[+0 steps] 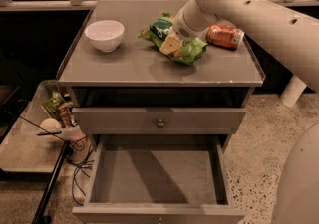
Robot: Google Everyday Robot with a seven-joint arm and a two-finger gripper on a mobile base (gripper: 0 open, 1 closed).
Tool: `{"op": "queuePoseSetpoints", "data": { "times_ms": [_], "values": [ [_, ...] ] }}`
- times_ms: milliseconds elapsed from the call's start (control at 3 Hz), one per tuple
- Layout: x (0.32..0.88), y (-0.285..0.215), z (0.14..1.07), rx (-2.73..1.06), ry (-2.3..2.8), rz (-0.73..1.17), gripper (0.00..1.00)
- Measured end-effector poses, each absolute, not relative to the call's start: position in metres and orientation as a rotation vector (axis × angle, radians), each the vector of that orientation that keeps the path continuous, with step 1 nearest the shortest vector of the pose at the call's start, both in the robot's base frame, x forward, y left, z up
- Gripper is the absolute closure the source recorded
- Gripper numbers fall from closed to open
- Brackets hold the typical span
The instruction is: Place green rice chip bag into middle drawer
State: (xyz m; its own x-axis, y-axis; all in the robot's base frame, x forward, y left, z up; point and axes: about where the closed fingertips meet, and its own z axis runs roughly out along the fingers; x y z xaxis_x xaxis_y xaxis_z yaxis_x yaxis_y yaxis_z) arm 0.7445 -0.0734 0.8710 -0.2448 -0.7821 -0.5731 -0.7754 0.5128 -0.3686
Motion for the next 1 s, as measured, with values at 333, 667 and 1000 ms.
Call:
{"op": "queuePoseSetpoints", "data": {
  "times_ms": [333, 667, 1000],
  "values": [
    [0.7445, -0.0733, 0.8709, -1.269, 2.028, -0.012, 0.66],
    [0.7445, -0.0733, 0.8709, -1.269, 2.028, -0.012, 0.89],
    [0.7445, -0.0733, 0.8709, -1.269, 2.028, -0.012, 1.0]
  ]
}}
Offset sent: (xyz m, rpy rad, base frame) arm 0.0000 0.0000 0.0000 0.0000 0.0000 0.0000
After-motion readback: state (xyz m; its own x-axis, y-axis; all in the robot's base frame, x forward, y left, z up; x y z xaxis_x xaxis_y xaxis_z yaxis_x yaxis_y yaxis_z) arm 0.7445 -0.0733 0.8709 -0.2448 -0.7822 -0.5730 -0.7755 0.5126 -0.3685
